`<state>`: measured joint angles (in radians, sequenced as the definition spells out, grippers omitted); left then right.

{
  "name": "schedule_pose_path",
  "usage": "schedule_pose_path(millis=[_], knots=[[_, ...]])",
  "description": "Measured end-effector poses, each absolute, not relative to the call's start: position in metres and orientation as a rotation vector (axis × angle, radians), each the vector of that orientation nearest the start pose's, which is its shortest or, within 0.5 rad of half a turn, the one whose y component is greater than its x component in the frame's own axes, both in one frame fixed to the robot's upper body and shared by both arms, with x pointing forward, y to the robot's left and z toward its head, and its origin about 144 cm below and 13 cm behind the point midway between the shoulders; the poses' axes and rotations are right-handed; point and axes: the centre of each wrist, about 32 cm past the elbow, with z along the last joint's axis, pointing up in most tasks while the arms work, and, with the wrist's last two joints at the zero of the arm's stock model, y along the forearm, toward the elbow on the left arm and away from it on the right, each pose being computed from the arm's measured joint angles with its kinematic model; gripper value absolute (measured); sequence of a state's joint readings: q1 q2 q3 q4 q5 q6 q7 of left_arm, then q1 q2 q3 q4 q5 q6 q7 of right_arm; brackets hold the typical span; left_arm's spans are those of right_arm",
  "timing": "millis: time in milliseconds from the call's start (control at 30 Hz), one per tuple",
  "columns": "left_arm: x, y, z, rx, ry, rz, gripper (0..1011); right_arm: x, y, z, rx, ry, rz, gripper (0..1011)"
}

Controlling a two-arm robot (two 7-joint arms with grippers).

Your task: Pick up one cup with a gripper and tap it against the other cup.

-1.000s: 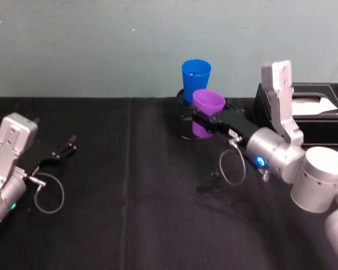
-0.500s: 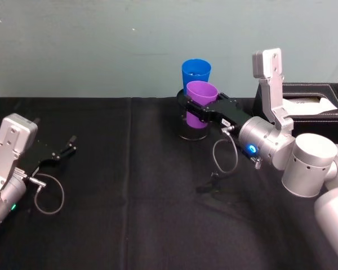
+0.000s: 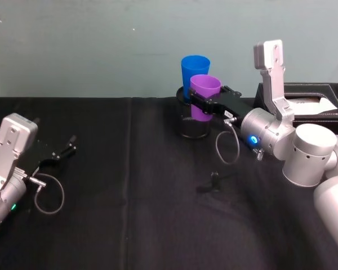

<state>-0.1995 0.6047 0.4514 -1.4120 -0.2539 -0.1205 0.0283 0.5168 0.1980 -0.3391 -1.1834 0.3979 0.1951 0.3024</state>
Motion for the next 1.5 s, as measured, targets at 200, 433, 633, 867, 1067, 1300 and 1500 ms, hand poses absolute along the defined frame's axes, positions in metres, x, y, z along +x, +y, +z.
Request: schedule_pose_path(millis=[200, 433, 633, 867, 1067, 1300, 1500], knots=[[0.4886, 0.3097, 1.1398, 0.304, -0.285, 1.248, 1000, 0.5908, -0.2113, 1.2056, -0.049, 0.152, -1.029, 726], [0.4886, 0.3097, 1.1398, 0.304, -0.285, 1.248, 1000, 0.5906, -0.2112, 1.2059, -0.048, 0.151, -1.029, 724], [0.4886, 0.3096, 1.1398, 0.304, -0.285, 1.248, 1000, 0.5904, -0.2112, 1.2060, -0.048, 0.150, -1.029, 726], [0.4886, 0.3097, 1.1398, 0.304, -0.285, 1.248, 1000, 0.5903, -0.2113, 1.2059, -0.048, 0.150, -1.030, 726], [0.4886, 0.3097, 1.1398, 0.304, -0.285, 1.248, 1000, 0.5902, -0.2112, 1.2061, -0.048, 0.150, -1.029, 726], [0.4886, 0.3097, 1.1398, 0.304, -0.285, 1.248, 1000, 0.5902, -0.2112, 1.2061, -0.048, 0.150, -1.029, 726], [0.4886, 0.3097, 1.1398, 0.304, -0.285, 1.248, 1000, 0.5902, -0.2112, 1.2061, -0.048, 0.150, -1.029, 726]])
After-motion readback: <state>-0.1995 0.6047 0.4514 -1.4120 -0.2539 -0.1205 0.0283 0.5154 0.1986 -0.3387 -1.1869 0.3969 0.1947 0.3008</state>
